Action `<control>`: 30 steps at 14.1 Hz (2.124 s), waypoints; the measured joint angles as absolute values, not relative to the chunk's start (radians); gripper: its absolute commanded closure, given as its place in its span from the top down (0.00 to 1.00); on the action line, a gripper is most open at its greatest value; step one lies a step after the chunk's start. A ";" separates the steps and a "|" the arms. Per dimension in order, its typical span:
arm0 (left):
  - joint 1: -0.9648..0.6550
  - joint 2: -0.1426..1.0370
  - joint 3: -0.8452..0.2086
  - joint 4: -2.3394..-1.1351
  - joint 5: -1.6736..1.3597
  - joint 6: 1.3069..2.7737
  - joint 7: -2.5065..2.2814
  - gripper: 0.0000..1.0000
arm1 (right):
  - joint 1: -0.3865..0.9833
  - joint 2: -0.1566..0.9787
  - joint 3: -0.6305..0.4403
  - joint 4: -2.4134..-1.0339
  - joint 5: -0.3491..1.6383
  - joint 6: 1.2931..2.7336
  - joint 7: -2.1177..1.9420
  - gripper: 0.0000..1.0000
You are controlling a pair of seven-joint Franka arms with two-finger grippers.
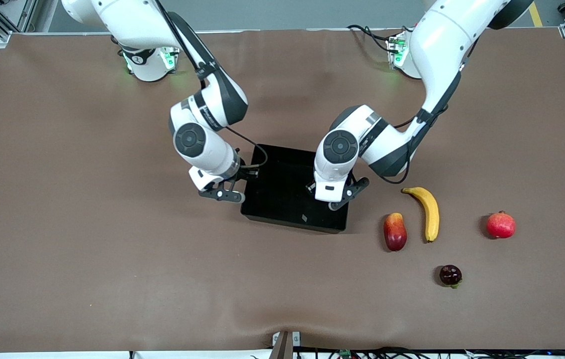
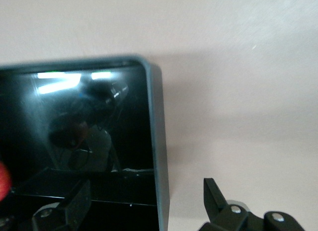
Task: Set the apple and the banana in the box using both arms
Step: 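Lower the apple into the tray and open the left gripper, then move the left gripper to the banana while the right gripper withdraws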
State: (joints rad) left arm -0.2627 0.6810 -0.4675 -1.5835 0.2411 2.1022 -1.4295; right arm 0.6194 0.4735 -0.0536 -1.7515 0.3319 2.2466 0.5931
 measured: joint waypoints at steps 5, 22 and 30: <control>-0.280 0.746 -0.467 -1.581 0.276 2.174 -1.431 0.67 | 0.508 0.406 -0.059 -1.751 0.332 2.183 0.579 1.00; -0.056 0.445 -0.467 -1.522 0.272 1.914 -1.015 1.00 | 0.013 0.080 -0.069 -1.741 0.220 1.691 0.026 1.00; 0.234 0.465 -0.459 -1.699 0.271 1.945 -0.603 1.00 | -0.033 -0.015 -0.067 -1.615 0.107 1.436 0.040 1.00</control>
